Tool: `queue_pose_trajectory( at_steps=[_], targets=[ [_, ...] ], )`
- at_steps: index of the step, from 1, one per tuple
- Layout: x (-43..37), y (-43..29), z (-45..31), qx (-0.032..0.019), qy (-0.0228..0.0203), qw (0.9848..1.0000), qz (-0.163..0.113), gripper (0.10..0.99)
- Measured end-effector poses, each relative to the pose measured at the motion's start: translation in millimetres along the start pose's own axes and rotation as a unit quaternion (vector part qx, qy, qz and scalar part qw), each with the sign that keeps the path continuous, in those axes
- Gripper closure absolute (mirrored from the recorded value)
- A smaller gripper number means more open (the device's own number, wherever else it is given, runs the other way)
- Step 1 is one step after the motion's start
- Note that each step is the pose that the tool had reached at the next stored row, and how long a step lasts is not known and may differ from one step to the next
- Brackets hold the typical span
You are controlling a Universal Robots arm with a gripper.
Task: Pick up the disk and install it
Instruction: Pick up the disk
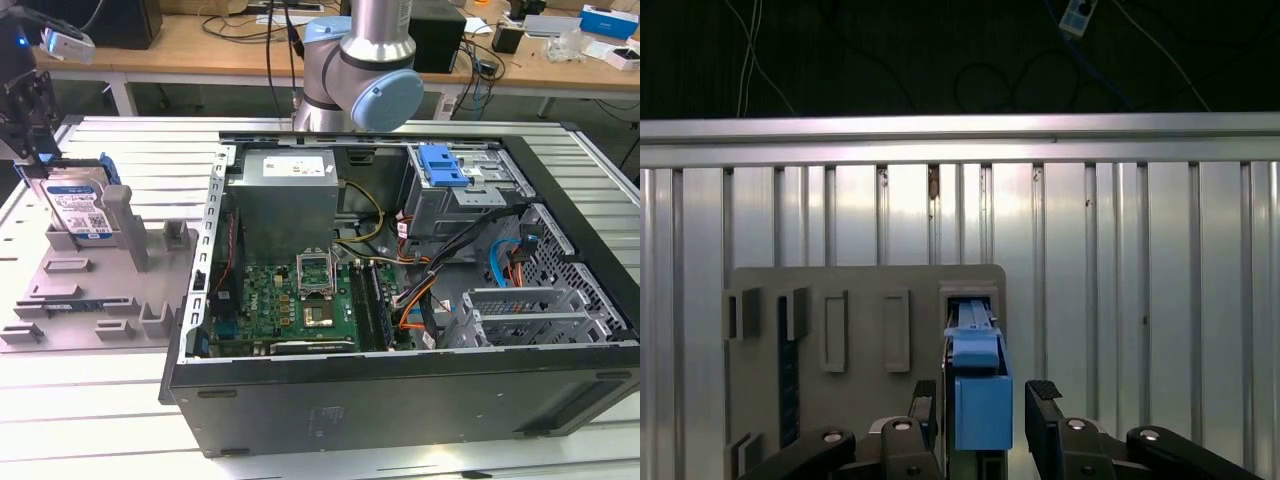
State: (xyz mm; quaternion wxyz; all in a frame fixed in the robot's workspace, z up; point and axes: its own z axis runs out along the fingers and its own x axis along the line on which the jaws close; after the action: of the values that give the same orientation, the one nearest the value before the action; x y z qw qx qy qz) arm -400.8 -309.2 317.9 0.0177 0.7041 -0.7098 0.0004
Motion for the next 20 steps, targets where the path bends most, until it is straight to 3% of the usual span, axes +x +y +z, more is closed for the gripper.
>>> queue_pose_trajectory(
  at_steps=[20],
  targets=[
    [-0.4,-0.4,15.9,0.0000,0.0001,1.0000,0.000,0.604]
  ],
)
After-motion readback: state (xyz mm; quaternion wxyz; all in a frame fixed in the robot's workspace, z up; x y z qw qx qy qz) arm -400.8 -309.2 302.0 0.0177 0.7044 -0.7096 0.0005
